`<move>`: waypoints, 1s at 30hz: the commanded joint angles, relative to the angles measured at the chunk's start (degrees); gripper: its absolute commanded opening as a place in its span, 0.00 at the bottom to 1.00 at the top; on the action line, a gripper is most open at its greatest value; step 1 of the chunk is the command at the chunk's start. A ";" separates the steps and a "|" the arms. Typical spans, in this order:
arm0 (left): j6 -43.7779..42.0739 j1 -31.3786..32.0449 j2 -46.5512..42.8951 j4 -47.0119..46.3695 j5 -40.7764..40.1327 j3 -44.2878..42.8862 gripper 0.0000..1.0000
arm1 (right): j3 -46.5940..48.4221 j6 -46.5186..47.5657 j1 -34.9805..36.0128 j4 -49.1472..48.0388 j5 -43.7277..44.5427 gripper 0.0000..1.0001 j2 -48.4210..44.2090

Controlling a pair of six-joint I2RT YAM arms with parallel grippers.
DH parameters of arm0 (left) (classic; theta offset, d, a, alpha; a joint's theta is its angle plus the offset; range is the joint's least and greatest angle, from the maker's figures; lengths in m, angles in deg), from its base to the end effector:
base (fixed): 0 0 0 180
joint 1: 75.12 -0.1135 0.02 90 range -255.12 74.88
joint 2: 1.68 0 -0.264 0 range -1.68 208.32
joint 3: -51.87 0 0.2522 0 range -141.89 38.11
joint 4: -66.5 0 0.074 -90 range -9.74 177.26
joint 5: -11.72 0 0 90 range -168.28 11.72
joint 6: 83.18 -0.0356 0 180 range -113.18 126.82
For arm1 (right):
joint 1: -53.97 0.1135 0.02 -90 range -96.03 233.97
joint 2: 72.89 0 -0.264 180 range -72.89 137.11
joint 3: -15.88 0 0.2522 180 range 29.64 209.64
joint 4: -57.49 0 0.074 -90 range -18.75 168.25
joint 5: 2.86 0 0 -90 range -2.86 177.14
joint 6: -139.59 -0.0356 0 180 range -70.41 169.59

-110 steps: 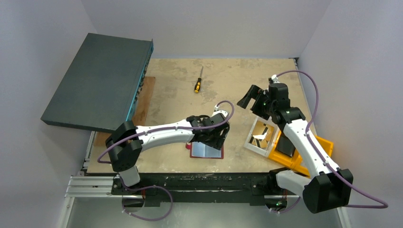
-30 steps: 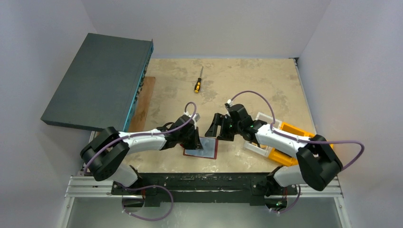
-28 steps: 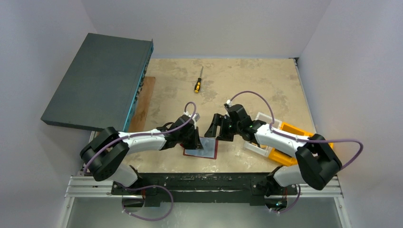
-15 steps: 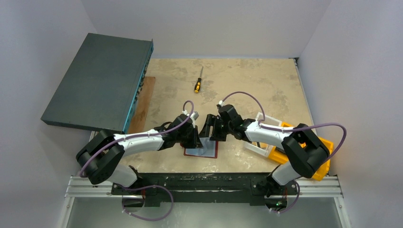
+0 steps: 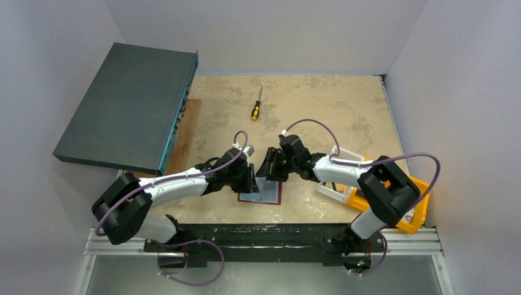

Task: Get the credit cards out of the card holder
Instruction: Remove the credit card from the card holder.

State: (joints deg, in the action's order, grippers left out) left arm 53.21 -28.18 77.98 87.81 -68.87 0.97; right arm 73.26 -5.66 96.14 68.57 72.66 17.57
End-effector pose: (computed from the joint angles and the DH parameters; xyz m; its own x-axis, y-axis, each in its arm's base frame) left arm 0.1758 -0.1967 0.1682 -0.9349 -0.0457 -0.3519 0.1675 0.8174 -0.5512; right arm 0.2247 0.2156 0.1643 -0.9376 0.2241 -0.2658 -0.0220 0.7247 0.6887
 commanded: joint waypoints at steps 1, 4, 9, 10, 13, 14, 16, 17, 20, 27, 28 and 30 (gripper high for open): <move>-2.63 0.08 -4.51 5.88 -3.82 -3.20 0.26 | 2.87 -0.83 0.85 -2.11 -0.02 0.50 -0.06; -3.45 0.11 -7.39 10.58 -6.31 -3.88 0.28 | 3.38 -0.96 1.17 -1.98 0.02 0.50 0.26; -4.11 0.16 -12.89 16.33 -8.70 -3.90 0.29 | 4.29 -1.66 1.64 -2.23 -0.08 0.50 0.97; -4.14 0.15 -13.80 17.01 -8.74 -4.03 0.29 | 4.62 -1.81 1.82 -2.24 -0.23 0.50 1.26; -4.29 0.17 -15.84 18.79 -8.49 -4.61 0.29 | 5.76 -2.32 2.90 -2.33 -0.35 0.50 2.13; -4.34 0.22 -16.57 19.34 -8.40 -4.80 0.29 | 6.24 -2.40 3.55 -2.19 0.00 0.50 2.44; -4.43 0.20 -17.93 20.31 -8.50 -5.29 0.29 | 7.28 -2.58 4.83 -2.07 0.77 0.51 3.86; -4.51 0.22 -18.65 20.84 -8.58 -5.42 0.29 | 7.90 -2.72 5.43 -1.99 0.87 0.51 4.96; -4.85 0.17 -20.43 22.51 -9.16 -5.98 0.29 | 8.82 -3.40 6.67 -2.62 0.77 0.51 8.20; -5.43 0.17 -21.61 24.01 -8.96 -6.68 0.30 | 9.99 -3.40 7.05 -1.92 1.86 0.51 10.23; -5.49 0.17 -21.51 23.80 -8.70 -6.75 0.30 | 10.19 -3.38 7.05 -1.57 1.56 0.51 9.56; -5.65 0.25 -21.08 23.34 -8.31 -7.16 0.30 | 10.65 -3.32 6.96 -0.10 2.33 0.51 7.40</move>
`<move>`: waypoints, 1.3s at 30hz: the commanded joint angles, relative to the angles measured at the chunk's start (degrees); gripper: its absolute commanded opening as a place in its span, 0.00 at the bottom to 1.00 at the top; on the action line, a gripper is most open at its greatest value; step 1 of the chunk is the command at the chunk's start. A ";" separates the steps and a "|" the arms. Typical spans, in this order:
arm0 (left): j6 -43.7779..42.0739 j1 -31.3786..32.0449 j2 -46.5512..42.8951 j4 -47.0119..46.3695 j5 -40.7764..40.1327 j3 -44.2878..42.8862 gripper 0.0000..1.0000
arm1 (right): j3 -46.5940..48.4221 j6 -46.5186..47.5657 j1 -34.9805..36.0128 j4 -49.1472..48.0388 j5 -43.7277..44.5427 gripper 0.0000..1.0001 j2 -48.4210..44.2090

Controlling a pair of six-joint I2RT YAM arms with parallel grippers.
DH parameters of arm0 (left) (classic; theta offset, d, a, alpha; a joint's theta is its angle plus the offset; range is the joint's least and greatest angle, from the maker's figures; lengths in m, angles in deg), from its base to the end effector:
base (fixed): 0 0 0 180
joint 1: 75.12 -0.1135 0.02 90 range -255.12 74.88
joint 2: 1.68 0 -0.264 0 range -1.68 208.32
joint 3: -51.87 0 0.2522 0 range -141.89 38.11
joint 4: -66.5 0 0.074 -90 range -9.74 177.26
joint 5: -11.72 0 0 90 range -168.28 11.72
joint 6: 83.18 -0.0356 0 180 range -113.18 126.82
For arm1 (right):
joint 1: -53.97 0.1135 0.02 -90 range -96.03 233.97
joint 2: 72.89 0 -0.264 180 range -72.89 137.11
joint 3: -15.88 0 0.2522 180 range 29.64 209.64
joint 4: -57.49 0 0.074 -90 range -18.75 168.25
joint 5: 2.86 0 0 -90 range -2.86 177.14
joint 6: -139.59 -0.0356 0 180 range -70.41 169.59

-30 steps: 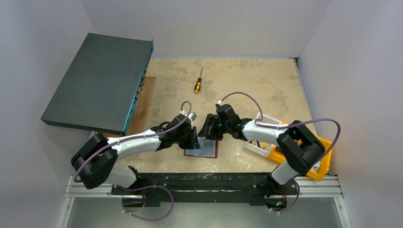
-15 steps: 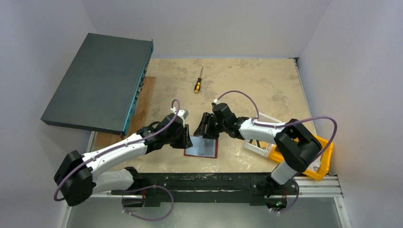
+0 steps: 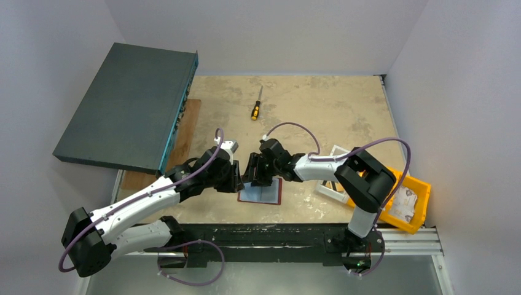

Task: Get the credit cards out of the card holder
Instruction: Remove the credit card from the card holder.

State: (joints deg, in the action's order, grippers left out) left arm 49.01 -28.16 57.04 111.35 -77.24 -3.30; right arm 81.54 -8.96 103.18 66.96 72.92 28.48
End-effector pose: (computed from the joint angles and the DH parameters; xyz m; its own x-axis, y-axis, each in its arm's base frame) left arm 0.1411 -0.1520 0.2416 -0.8744 -0.0474 -0.4828 0.2048 0.8661 -0.4559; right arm 0.2242 0.2732 0.1481 -0.9644 0.1482 -0.2191 -0.0466 0.7202 0.6922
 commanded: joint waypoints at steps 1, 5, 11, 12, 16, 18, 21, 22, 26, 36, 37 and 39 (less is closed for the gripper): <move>-1.56 0.28 0.12 -0.36 0.22 -3.15 0.30 | 2.90 0.19 -0.17 2.72 2.81 0.51 -4.84; -2.23 1.82 1.77 -1.06 -0.15 -4.96 0.32 | 3.87 0.98 -1.27 8.67 7.39 0.52 -11.12; -3.27 7.38 10.20 -1.60 -4.49 -10.31 0.38 | -0.60 3.01 -9.74 14.21 10.27 0.53 -19.89; -3.57 7.99 12.19 -1.98 -4.89 -11.13 0.40 | -1.97 3.41 -11.82 14.67 10.00 0.53 -21.25; -5.38 10.87 20.88 -1.88 -8.16 -15.75 0.47 | -6.91 4.88 -18.73 17.19 10.68 0.53 -27.87; -5.86 11.76 25.38 -2.35 -8.62 -17.51 0.48 | -8.80 5.61 -21.11 18.60 11.15 0.53 -30.72; -6.53 12.87 29.79 -3.05 -8.94 -19.66 0.49 | -10.48 6.49 -22.93 20.36 12.02 0.53 -33.74; -6.81 13.22 31.00 -3.17 -9.14 -20.40 0.49 | -10.84 6.65 -23.02 20.84 12.28 0.53 -34.45; -8.09 14.29 35.58 -3.50 -9.66 -22.69 0.49 | -12.16 6.78 -23.11 21.52 12.65 0.53 -36.46; -8.19 16.00 41.77 -1.92 -11.10 -24.53 0.50 | -13.29 7.21 -23.11 21.04 11.94 0.54 -36.32; -8.07 16.16 42.27 -1.91 -11.15 -24.44 0.50 | -13.31 7.27 -23.14 20.87 11.86 0.54 -36.26; -7.85 16.44 43.48 -1.49 -11.38 -24.54 0.50 | -13.32 7.37 -23.11 20.70 11.68 0.54 -36.04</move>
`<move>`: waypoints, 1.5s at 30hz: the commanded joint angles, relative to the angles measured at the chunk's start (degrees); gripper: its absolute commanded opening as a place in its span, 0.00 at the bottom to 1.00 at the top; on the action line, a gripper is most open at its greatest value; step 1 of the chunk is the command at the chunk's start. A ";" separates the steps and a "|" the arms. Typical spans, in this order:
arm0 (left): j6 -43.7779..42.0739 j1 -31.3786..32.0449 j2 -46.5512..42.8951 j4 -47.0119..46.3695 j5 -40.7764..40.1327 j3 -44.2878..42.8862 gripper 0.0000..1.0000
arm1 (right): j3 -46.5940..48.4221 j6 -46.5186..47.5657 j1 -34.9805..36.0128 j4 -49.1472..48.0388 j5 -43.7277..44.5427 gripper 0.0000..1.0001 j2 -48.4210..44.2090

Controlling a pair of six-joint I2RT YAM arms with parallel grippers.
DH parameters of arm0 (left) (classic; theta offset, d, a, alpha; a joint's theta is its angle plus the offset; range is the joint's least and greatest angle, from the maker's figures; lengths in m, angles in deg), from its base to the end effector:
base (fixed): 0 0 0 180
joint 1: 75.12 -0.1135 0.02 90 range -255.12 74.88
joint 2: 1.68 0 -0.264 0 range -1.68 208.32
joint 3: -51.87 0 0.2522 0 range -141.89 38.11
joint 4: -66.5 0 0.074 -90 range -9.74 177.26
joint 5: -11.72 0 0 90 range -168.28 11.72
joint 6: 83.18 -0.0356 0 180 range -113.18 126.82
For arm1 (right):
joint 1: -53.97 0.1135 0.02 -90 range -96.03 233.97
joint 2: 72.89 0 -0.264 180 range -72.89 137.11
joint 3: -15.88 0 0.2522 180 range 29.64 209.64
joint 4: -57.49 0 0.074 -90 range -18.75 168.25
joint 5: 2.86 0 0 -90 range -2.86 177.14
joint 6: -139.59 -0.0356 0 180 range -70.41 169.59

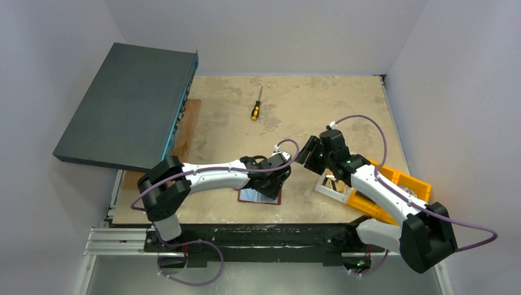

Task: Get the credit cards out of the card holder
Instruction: Remove the credit card from the card holder.

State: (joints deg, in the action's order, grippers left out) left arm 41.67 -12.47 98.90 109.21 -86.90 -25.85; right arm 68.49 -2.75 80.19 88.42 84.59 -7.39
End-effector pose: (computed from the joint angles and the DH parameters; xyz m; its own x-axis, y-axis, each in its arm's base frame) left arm 0.1637 -0.3049 0.1756 -0.8288 0.3726 -0.4174 0.4583 0.8801 -0.1243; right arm 0.2105 0.1054 0.2216 -0.7517 0.5114 -0.4164 0.2045 0.7811 0.5900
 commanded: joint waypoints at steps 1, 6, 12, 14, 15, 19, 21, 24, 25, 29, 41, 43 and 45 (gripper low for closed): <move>-0.35 0.94 2.62 1.14 -2.51 -2.22 0.50 | -0.27 1.25 -0.16 -0.78 0.00 0.54 -0.01; 0.86 1.33 6.23 5.20 -5.75 -3.74 0.49 | -0.17 1.60 -0.12 -0.83 -0.25 0.54 0.25; 1.52 1.33 7.95 5.87 -5.54 -3.85 0.33 | -0.18 2.01 -0.13 -0.89 -0.60 0.54 0.55; 1.69 1.33 7.01 5.20 -5.02 -3.28 0.27 | -0.18 2.25 -0.16 -1.12 -0.87 0.54 0.70; 1.83 1.21 6.36 4.94 -4.74 -3.02 0.25 | -0.18 2.59 -0.08 -1.29 -0.95 0.54 0.85; 1.97 0.43 3.34 3.75 -3.31 -1.89 0.15 | -0.28 2.94 -0.04 -2.53 -2.21 0.54 2.27; 2.26 -0.29 1.36 2.78 -2.07 -0.86 0.08 | -0.67 2.94 0.05 -3.87 -4.11 0.53 3.34; 2.73 -1.62 -2.10 0.89 0.07 0.94 0.03 | -0.80 3.01 0.68 -5.39 -5.96 0.53 4.29; 2.83 -2.05 -3.28 0.31 0.65 1.55 0.02 | -0.65 3.03 1.27 -5.80 -6.36 0.53 4.65; 3.52 -4.07 -7.65 -2.92 4.26 4.55 0.00 | 0.29 2.47 4.29 -7.64 -7.78 0.53 6.36; 4.70 -7.00 -11.75 -8.38 9.88 9.56 0.00 | 1.51 -2.16 12.01 -15.47 -10.81 0.52 13.24; 4.84 -7.14 -11.81 -8.77 10.33 9.94 0.00 | 2.02 -2.40 12.99 -15.80 -10.81 0.52 14.06; 4.88 -7.19 -11.83 -8.99 10.50 10.07 0.00 | 2.59 -2.58 13.85 -16.08 -10.73 0.49 14.92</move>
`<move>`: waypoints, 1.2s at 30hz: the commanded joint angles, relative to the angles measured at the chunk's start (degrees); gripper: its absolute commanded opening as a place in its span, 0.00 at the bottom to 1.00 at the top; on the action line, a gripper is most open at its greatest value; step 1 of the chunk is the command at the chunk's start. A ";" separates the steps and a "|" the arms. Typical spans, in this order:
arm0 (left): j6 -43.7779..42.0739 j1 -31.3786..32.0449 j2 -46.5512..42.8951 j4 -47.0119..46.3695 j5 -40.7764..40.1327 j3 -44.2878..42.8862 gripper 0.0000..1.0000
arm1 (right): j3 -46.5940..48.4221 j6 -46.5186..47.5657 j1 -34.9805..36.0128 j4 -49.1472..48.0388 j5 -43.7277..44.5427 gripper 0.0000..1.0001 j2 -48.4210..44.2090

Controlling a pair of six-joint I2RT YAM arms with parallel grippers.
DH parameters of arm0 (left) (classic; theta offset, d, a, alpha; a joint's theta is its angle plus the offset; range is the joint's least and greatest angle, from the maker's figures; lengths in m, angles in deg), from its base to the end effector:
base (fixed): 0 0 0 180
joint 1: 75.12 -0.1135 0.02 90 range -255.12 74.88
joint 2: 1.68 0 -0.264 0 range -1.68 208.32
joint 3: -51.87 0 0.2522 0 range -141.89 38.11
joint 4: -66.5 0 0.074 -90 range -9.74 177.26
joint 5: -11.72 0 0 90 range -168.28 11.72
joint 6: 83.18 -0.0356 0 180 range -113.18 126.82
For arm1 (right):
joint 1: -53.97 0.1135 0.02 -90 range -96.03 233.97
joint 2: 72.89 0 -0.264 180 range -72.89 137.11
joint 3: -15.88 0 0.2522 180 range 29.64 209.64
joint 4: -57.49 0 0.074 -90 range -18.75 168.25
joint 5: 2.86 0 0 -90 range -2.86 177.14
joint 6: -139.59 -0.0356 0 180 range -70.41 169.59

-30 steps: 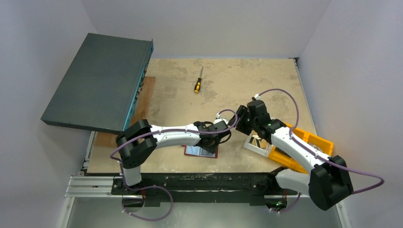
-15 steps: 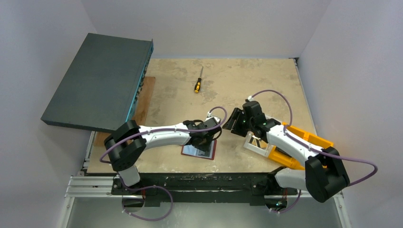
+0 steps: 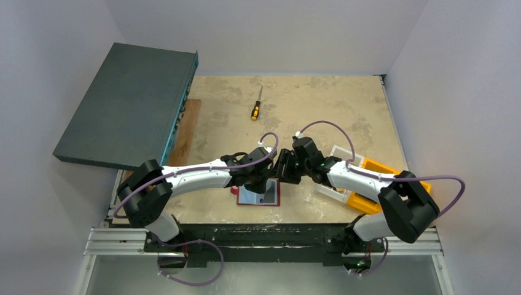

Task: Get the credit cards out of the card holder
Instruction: Remove the credit card from the card holder.

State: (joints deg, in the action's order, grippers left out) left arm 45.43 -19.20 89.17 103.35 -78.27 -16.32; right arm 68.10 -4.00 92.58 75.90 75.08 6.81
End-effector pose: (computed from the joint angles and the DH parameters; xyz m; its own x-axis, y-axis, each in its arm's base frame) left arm 0.1750 -0.2586 0.1859 -0.8942 0.2081 -0.3964 0.3459 0.8832 -0.3167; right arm 0.2081 0.1757 0.1787 -0.9156 0.2760 -0.2924 0.0219 0.7603 0.6492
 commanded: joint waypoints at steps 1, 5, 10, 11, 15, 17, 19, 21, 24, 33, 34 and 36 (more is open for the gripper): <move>1.12 -0.46 -2.22 -3.22 1.92 0.59 0.00 | 3.14 -1.41 1.88 -3.73 -1.15 0.48 1.18; 1.08 -0.59 -2.65 -3.31 1.92 0.82 0.00 | 3.80 -1.61 2.72 -4.18 -0.98 0.40 3.27; 0.94 -0.88 -3.21 -3.06 2.01 1.21 0.00 | 4.24 -1.76 3.03 -4.29 -0.82 0.24 4.87; 1.01 -0.96 -3.38 -3.02 2.01 1.29 0.01 | 4.33 -1.87 3.00 -4.29 -0.66 0.20 4.90; 1.03 -1.08 -3.93 -2.43 1.85 1.35 0.06 | 4.69 -1.83 3.00 -3.91 -0.60 0.00 5.03; 1.07 -1.08 -4.38 -1.90 1.55 1.39 0.16 | 4.88 -1.79 3.00 -3.64 -0.53 0.00 4.99; 1.08 -1.08 -5.51 -1.16 1.11 1.65 0.26 | 5.11 -1.62 3.06 -3.34 -0.51 0.00 4.87; 1.19 -1.08 -6.90 0.12 0.28 1.86 0.32 | 5.29 -1.61 3.26 -3.28 -0.59 0.00 4.64; 1.21 -1.03 -9.72 2.78 -2.31 2.11 0.35 | 5.93 -1.73 3.83 -3.24 -0.81 0.00 4.82; 1.42 -1.08 -22.43 12.66 -8.84 2.75 0.36 | 9.58 -3.16 7.73 -3.67 -0.93 0.23 7.50; 1.47 -1.08 -24.07 13.40 -9.16 2.74 0.37 | 10.11 -3.36 8.20 -3.81 -0.94 0.25 8.23; 1.64 -1.07 -26.24 15.08 -9.71 2.71 0.37 | 11.12 -3.60 9.30 -4.24 -1.23 0.27 10.52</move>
State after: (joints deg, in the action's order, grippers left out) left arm 46.50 -19.98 67.51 113.73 -84.72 -13.74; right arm 75.88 -6.51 100.01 73.25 74.32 14.01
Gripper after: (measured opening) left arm 0.365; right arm 0.251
